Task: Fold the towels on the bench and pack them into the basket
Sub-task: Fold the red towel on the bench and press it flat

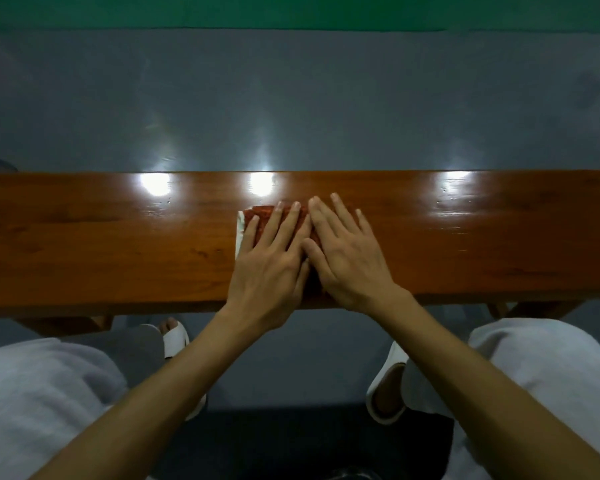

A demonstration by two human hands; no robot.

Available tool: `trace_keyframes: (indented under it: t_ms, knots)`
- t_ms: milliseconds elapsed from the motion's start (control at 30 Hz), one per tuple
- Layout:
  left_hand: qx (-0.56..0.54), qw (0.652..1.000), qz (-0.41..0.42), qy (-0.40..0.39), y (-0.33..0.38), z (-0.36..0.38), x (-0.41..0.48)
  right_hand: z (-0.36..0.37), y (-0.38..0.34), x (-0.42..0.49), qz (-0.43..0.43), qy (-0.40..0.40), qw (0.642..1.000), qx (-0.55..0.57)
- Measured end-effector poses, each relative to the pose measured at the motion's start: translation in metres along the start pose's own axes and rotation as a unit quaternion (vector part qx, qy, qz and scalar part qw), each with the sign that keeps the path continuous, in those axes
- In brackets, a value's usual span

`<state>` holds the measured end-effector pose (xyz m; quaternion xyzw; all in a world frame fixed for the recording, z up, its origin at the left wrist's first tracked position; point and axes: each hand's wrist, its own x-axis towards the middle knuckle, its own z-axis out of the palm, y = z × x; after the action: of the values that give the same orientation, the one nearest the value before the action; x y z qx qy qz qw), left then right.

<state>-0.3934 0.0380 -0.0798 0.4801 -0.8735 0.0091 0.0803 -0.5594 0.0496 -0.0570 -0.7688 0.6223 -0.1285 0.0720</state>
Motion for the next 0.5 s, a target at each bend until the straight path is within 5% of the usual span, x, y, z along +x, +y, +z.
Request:
trace_keyframes:
  t_ms: [500]
  knots:
    - [-0.121,0.975,-0.184,0.019,-0.023,-0.002,-0.01,0.006,0.034,-0.007,0.11,-0.01,0.992,0.064]
